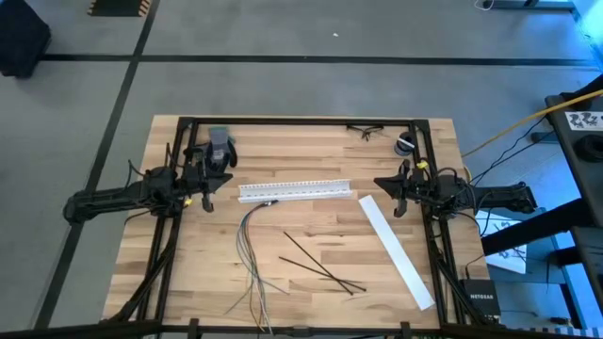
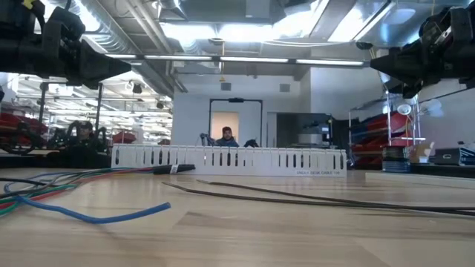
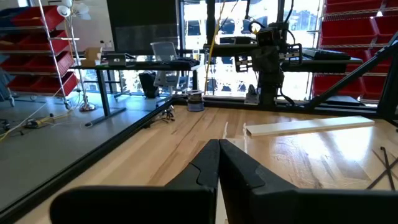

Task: Ziptie cables

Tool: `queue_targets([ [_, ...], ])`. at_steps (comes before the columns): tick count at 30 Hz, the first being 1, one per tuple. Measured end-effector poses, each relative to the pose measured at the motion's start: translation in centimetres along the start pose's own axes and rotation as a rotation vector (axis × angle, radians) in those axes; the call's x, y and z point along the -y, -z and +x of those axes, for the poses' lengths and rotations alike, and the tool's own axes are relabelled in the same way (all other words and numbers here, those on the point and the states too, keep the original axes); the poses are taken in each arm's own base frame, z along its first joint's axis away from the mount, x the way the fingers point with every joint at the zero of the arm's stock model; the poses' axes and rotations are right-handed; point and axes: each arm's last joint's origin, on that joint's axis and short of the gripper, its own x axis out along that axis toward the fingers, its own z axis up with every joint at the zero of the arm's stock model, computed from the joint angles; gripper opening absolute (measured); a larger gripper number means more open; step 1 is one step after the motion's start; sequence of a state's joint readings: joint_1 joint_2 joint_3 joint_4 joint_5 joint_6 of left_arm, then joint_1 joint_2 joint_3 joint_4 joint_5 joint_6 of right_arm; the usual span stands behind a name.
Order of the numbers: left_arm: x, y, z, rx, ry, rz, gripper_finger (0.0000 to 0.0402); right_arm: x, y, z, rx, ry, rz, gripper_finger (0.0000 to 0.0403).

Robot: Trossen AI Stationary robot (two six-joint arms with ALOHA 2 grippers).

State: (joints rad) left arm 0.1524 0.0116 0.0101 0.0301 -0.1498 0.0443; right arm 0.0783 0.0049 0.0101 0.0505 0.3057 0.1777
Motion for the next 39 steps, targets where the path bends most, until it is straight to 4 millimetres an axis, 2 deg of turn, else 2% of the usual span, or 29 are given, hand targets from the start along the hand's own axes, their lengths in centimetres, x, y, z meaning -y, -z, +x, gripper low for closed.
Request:
queue_targets([
  [18, 0.0, 0.0, 0.0, 0.002, -0.002, 0.011, 0.0004, 0.0, 0.0, 0.0, 0.0, 0.0, 0.0, 0.0001],
  [23, 0.0, 0.0, 0.0, 0.003, -0.002, -0.055, 0.0004, 0.0, 0.0, 0.0, 0.001, 0.0, 0.002, 0.0001],
  [31, 0.0, -0.8, 0.0, 0.086, 0.0, -0.141, 0.0004, -0.1, 0.0, 0.0, -0.012, -0.046, 0.268, 0.0001],
  [35, 0.1, -1.7, -0.1, 0.161, 0.05, -0.131, 0.0004, 0.1, -0.1, 0.0, 0.023, 0.042, 0.274, 0.0001],
  [39, 0.4, -2.9, 0.2, 0.142, 0.084, -0.096, 0.0004, 0.4, -0.4, 0.0, 0.084, 0.135, 0.285, 0.0001],
])
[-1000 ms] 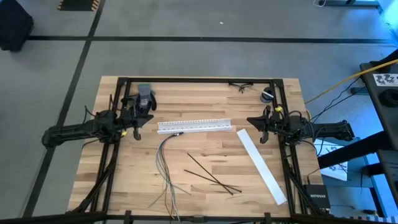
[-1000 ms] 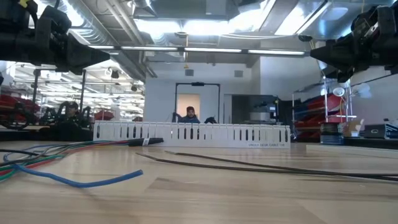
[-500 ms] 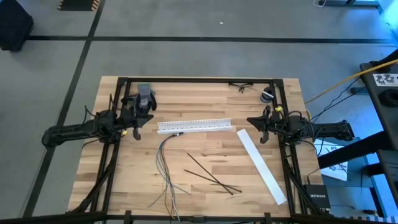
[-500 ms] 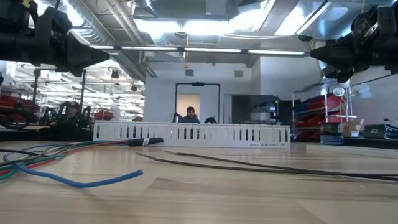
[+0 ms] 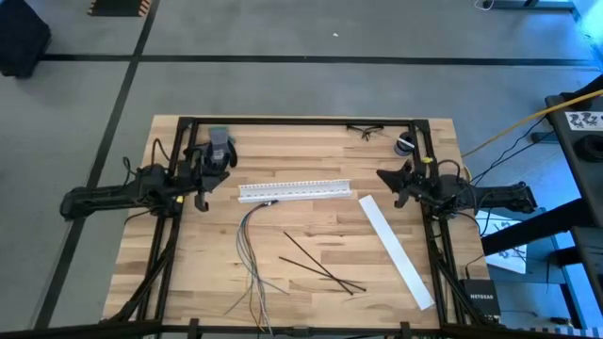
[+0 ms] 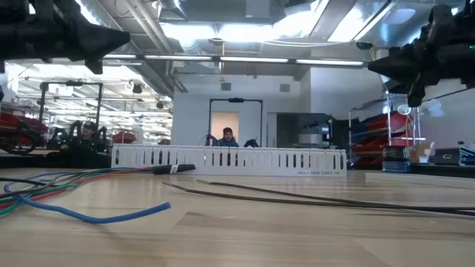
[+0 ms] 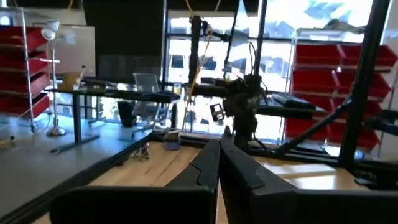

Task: Ziptie cables
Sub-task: Prepare the black ziptie

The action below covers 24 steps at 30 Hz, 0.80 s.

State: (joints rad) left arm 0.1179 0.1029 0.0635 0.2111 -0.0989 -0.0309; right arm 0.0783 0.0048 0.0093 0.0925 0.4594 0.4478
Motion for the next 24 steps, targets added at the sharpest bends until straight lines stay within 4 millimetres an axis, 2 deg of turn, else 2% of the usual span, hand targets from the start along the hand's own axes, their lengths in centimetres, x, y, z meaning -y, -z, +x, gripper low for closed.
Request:
queue_targets([
  [4, 0.6, -1.1, 1.6, -0.095, 0.031, 0.013, 0.0004, 0.0, -0.7, 0.0, 0.097, 0.066, -0.029, 0.0001],
  [8, 1.7, -2.1, 4.3, -0.213, 0.083, 0.03, 0.0004, 0.0, -1.2, -0.1, 0.16, 0.115, -0.027, 0.0001],
  [12, 3.4, -2.8, 7.7, -0.317, 0.147, 0.071, 0.0004, 0.1, -0.9, -0.1, 0.132, 0.114, -0.043, 0.0001],
  [16, 5.6, -2.6, 10.8, -0.404, 0.214, 0.11, 0.0004, 0.3, -0.3, 0.0, 0.065, 0.12, -0.078, 0.0001],
  [19, 7.3, -2.0, 12.6, -0.457, 0.263, 0.119, 0.0004, 0.2, 0.1, 0.0, 0.006, 0.05, -0.078, 0.0001],
  [24, 10.3, -0.7, 14.5, -0.532, 0.334, 0.109, 0.0004, -0.6, 0.4, 0.0, -0.112, -0.199, 0.028, 0.0001],
])
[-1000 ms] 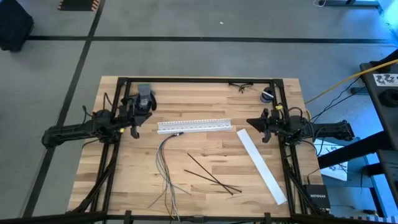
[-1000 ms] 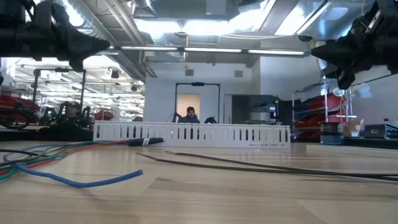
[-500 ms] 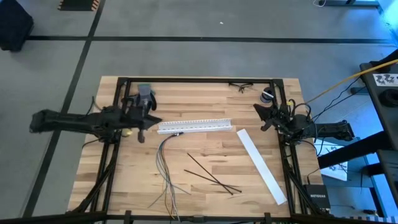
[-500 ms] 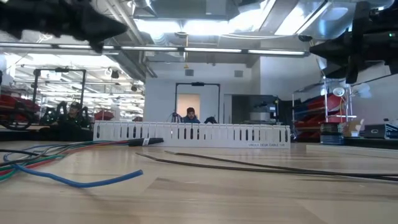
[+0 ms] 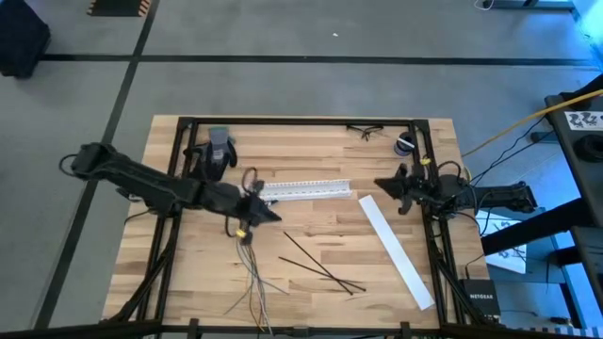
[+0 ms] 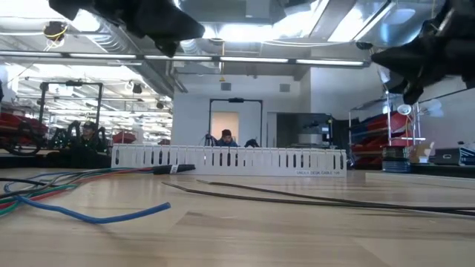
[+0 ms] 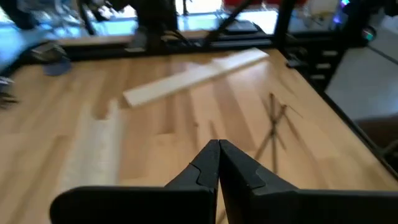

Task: Ziptie cables
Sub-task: Prepare the black ziptie

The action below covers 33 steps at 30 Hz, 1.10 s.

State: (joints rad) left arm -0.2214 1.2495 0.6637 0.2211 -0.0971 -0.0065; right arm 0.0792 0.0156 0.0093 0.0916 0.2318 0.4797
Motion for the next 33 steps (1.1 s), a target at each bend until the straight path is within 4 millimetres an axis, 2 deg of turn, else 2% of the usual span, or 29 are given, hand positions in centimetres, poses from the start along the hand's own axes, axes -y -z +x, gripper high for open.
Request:
queue_targets([
  [4, 1.3, 0.1, 2.1, -0.049, 0.032, -0.04, 0.0004, -0.3, 0.3, 0.3, -0.079, -0.094, 0.073, 0.0013],
  [12, 3.4, 0.7, 5.0, -0.119, 0.07, -0.156, 0.0004, -1.3, 0.6, 1.5, -0.179, -0.289, 0.121, 0.0104],
  [17, 4.2, 1.4, 6.4, -0.108, 0.082, -0.263, 0.0004, -2.6, 1.2, 2.3, -0.249, -0.352, 0.09, 0.013],
  [21, 4.3, 2.5, 7.2, -0.161, 0.063, -0.366, 0.0004, -4.3, 2.1, 3.3, -0.406, -0.34, 0.028, 0.0131],
  [26, 4.5, 3.1, 7.6, -0.18, 0.059, -0.402, 0.0004, -7.4, 3.8, 4.8, -0.627, -0.338, -0.049, 0.0131],
  [29, 4.6, 3.2, 8.0, -0.166, 0.09, -0.399, 0.0009, -9.7, 5.6, 5.7, -0.763, -0.331, -0.117, 0.0131],
  [33, 4.9, 3.4, 8.6, -0.141, 0.146, -0.394, 0.0051, -12.8, 8.8, 6.7, -0.944, -0.305, -0.231, 0.0131],
])
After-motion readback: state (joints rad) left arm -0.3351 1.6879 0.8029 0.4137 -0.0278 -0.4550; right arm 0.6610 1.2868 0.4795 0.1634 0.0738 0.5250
